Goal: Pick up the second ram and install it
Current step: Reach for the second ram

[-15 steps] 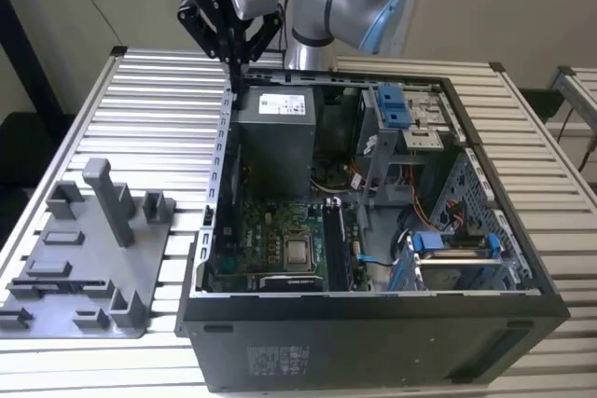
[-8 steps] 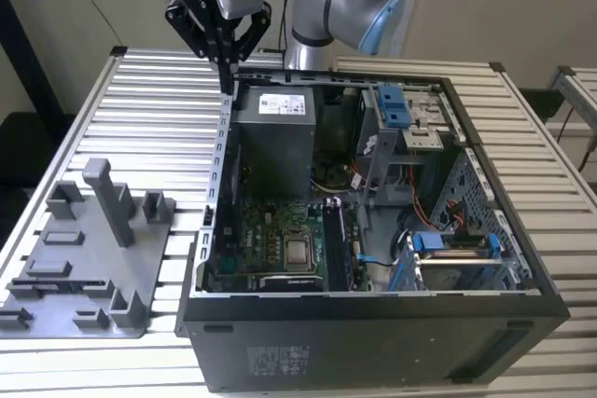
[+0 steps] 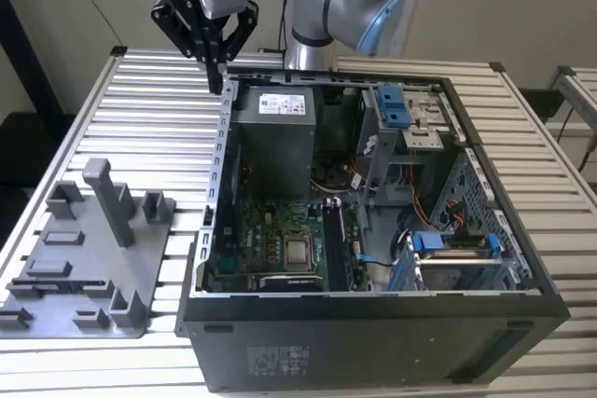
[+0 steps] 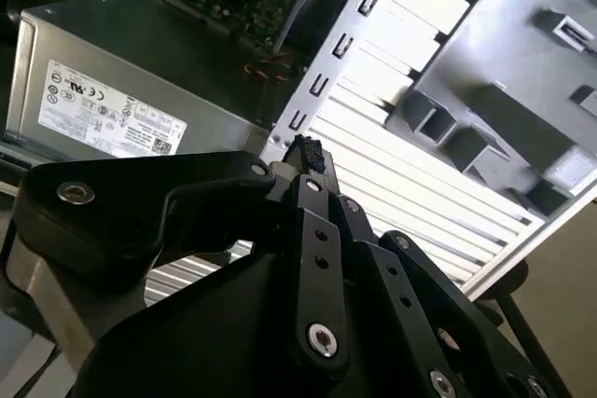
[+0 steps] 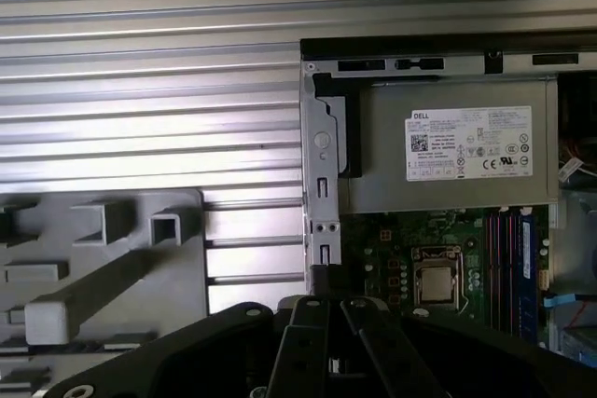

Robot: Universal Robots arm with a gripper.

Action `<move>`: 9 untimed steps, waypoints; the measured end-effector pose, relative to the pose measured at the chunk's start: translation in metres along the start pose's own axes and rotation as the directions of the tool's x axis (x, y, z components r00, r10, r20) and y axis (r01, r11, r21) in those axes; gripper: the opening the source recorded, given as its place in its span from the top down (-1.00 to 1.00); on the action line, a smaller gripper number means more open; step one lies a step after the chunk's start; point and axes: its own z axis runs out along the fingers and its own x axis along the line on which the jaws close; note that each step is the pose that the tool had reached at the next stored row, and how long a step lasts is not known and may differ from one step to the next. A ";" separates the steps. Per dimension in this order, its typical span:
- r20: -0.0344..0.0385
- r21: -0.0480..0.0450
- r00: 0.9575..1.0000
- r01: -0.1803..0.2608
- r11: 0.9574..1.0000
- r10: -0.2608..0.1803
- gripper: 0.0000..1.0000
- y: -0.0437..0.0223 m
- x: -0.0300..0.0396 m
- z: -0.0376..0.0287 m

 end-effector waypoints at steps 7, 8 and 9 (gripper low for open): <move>0.000 0.000 1.000 0.001 1.000 -0.001 0.79 -0.0011 0.0160 0.0002; 0.000 0.000 1.000 0.001 1.000 -0.001 0.79 -0.0013 0.0185 0.0002; 0.000 0.000 1.000 0.001 1.000 -0.001 0.79 -0.0015 0.0212 0.0002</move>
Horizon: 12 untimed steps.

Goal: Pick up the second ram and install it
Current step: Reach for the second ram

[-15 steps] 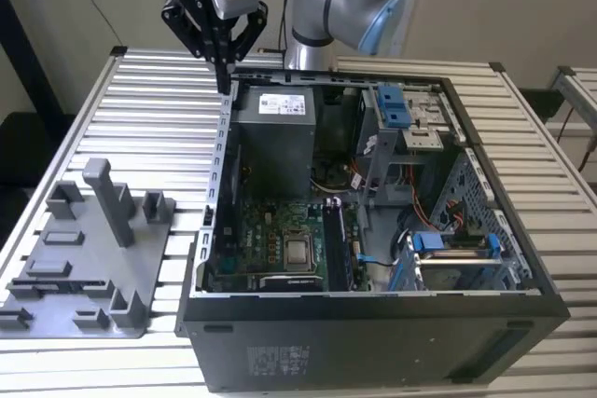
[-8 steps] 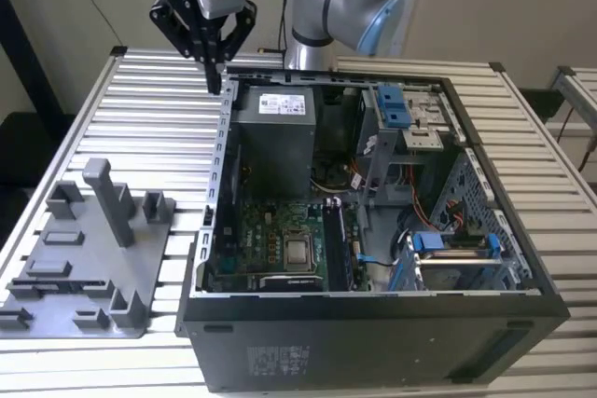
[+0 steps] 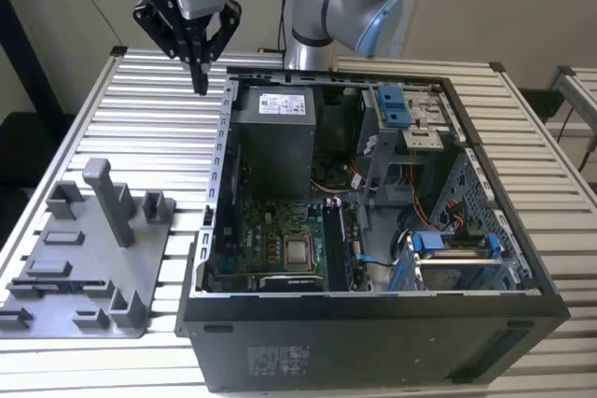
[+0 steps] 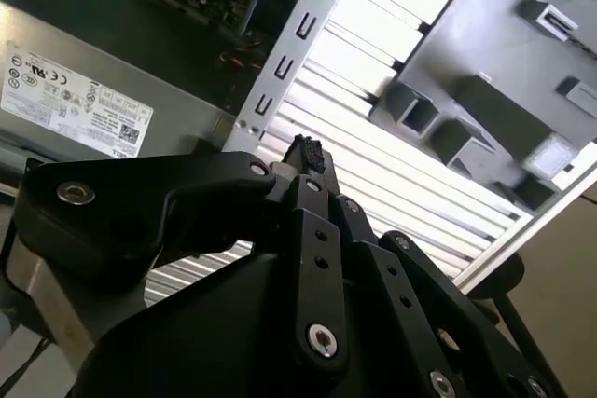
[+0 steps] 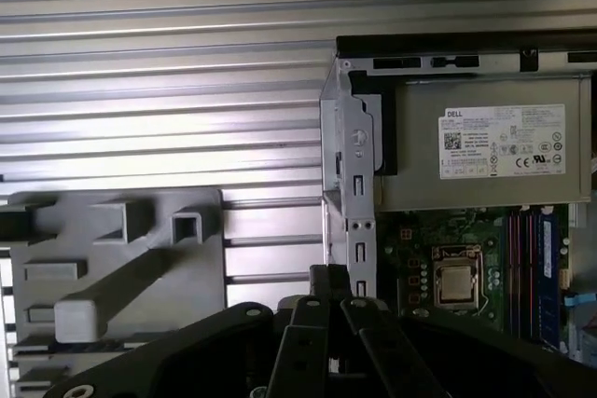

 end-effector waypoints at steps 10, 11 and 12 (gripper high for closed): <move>0.000 0.001 1.000 0.001 1.000 -0.001 0.79 -0.0020 0.0228 0.0003; 0.000 0.001 1.000 0.002 1.000 -0.002 0.79 -0.0022 0.0249 0.0005; 0.000 0.001 1.000 0.002 1.000 -0.002 0.79 -0.0024 0.0270 0.0007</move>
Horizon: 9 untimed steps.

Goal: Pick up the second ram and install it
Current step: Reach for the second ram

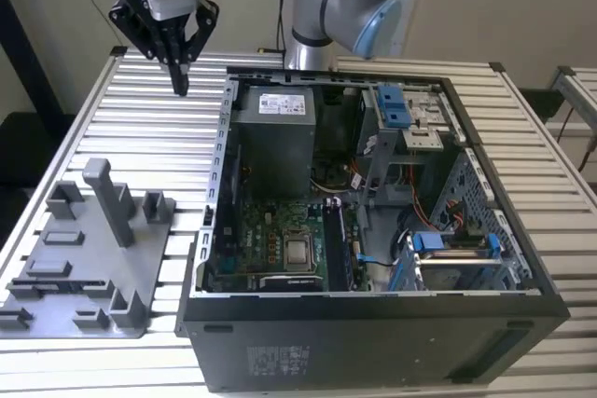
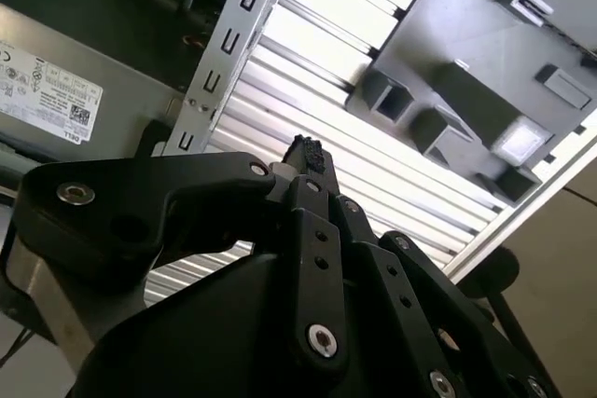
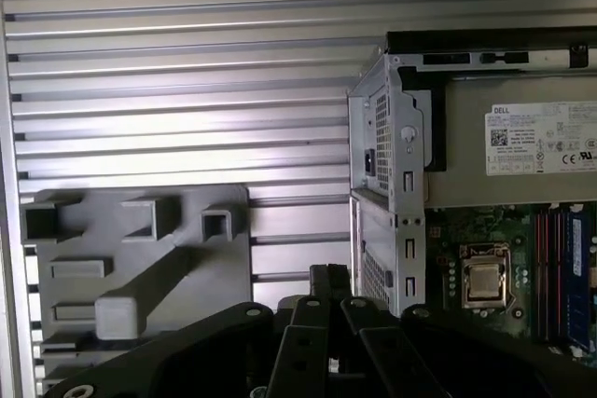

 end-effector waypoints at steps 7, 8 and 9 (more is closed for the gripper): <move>0.000 0.002 1.000 0.003 1.000 -0.003 0.79 -0.0017 0.0163 0.0012; 0.000 0.002 1.000 0.004 1.000 -0.004 0.79 -0.0020 0.0190 0.0014; 0.000 0.002 1.000 0.004 1.000 -0.004 0.79 -0.0023 0.0219 0.0015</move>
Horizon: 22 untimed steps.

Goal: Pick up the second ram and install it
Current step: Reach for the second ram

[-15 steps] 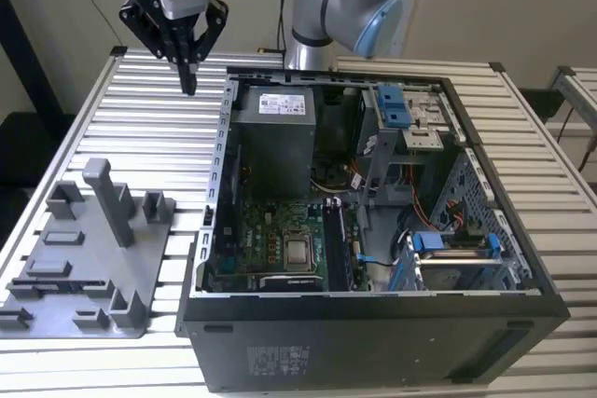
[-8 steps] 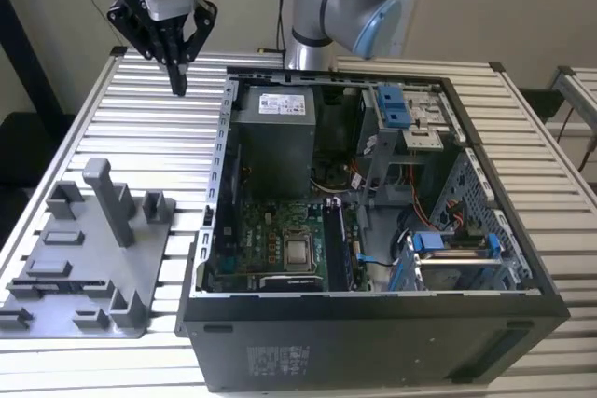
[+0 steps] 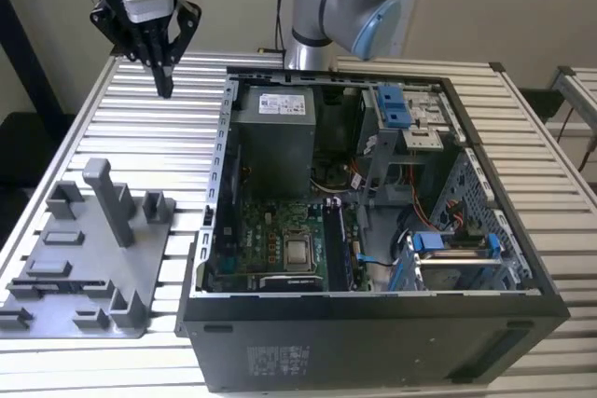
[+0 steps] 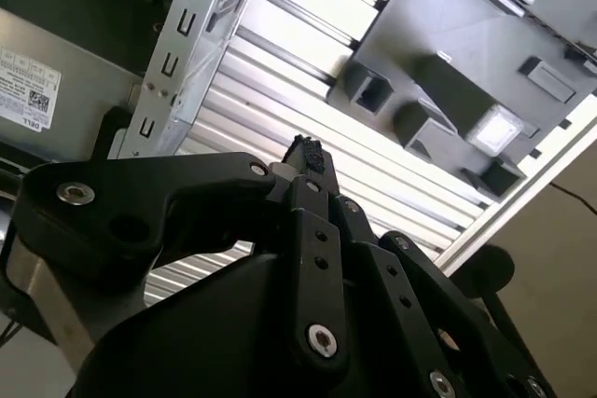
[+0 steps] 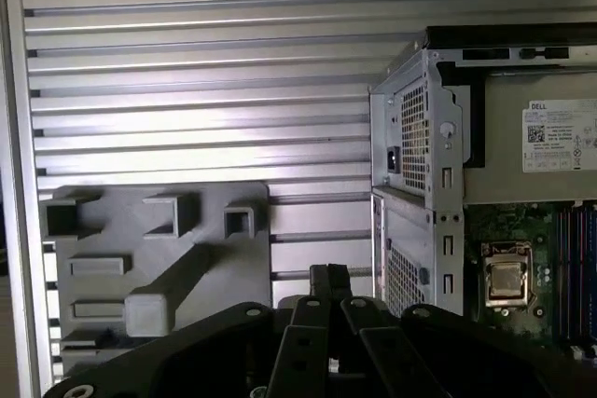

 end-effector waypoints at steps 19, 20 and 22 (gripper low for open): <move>0.000 0.004 1.000 0.011 1.000 -0.011 0.79 -0.0060 0.0533 0.0026; 0.000 0.004 1.000 0.011 1.000 -0.011 0.79 -0.0064 0.0561 0.0028; 0.000 0.004 1.000 0.012 1.000 -0.012 0.79 -0.0070 0.0617 0.0031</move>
